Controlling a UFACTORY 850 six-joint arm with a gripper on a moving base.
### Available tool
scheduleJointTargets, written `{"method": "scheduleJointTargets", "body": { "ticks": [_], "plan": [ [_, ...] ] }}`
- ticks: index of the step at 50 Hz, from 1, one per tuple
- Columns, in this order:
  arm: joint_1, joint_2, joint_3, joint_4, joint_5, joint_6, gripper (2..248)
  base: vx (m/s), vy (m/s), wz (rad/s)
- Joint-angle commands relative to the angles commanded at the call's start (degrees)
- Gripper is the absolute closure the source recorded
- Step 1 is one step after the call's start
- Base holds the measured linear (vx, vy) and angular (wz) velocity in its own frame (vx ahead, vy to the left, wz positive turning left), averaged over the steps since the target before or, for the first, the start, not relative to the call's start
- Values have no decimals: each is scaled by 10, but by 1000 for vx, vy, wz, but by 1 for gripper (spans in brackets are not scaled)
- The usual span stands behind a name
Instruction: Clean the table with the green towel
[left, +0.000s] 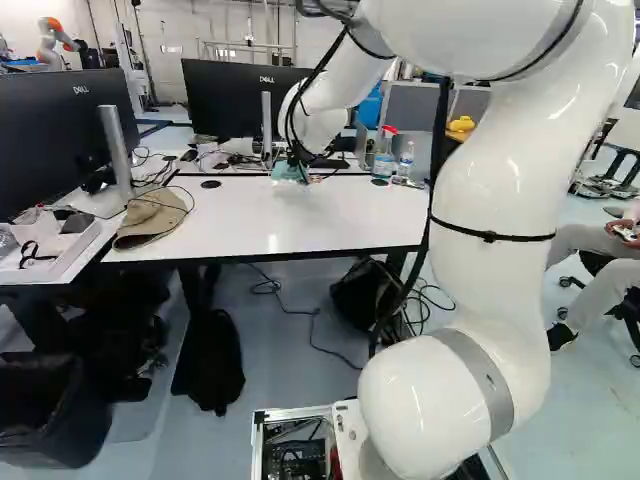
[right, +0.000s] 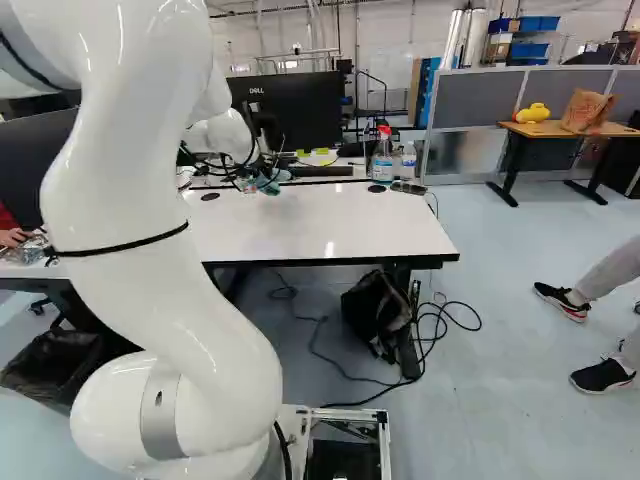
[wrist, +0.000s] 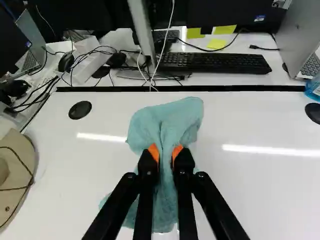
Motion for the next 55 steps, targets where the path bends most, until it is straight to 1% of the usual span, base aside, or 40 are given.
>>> {"method": "scheduleJointTargets", "body": {
  "ticks": [32, 55],
  "plan": [
    [37, -73, -88, 0, 0, 0, 203, 0, 0, 0],
    [56, -133, -163, 0, 0, 0, 203, 0, 0, 0]
  ]
}}
